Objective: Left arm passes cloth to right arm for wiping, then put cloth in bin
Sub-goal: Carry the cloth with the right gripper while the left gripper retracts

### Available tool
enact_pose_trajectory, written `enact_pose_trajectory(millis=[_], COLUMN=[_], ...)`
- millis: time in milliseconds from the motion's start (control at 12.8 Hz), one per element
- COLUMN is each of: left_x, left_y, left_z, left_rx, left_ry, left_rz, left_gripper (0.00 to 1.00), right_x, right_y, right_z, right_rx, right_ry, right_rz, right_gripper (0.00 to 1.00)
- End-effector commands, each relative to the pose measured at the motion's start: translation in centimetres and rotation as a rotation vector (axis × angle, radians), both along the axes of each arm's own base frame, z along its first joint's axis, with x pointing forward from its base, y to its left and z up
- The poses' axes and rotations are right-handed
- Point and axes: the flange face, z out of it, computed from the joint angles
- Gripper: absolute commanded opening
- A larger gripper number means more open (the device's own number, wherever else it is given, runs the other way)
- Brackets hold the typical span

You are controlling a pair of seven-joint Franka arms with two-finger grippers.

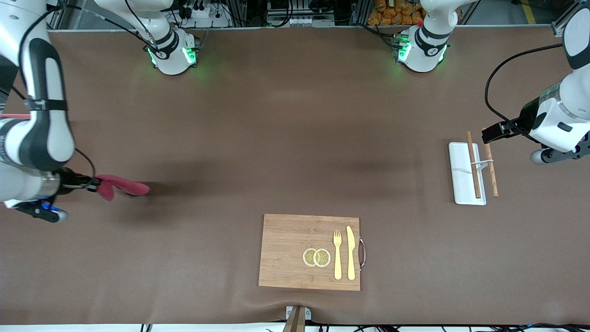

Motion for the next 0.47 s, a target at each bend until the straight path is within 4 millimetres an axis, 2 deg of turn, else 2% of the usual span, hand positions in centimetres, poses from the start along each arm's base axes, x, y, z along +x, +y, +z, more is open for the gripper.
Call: enact_pose_trajectory(millis=[0,156,234,389], left_x=[-1.5,-2.8,-3.2,-3.7], left_y=[0.3,0.9,0.3,-0.7], left_z=[2.0,4.3,5.3,6.7], left_rx=[0.041,0.042,0.044,0.050], left_ry=[-0.048,-0.085,-0.112,-0.146], left_rz=[-0.052,-0.119,-0.172,-0.202], left_gripper=[1.00,1.00,1.00,1.00], right_x=[-0.5,-1.0,-1.5,-2.4], right_y=[8.4,14.8,18.7,24.2], right_z=[0.8,1.2,1.5,1.9], right_rx=[0.002,0.024,0.027,0.001], right_ry=[0.029,0.042,0.050,0.034], right_rz=[-0.138,-0.236,-0.281,-0.350], right_gripper=[0.00,0.00,0.00,0.00])
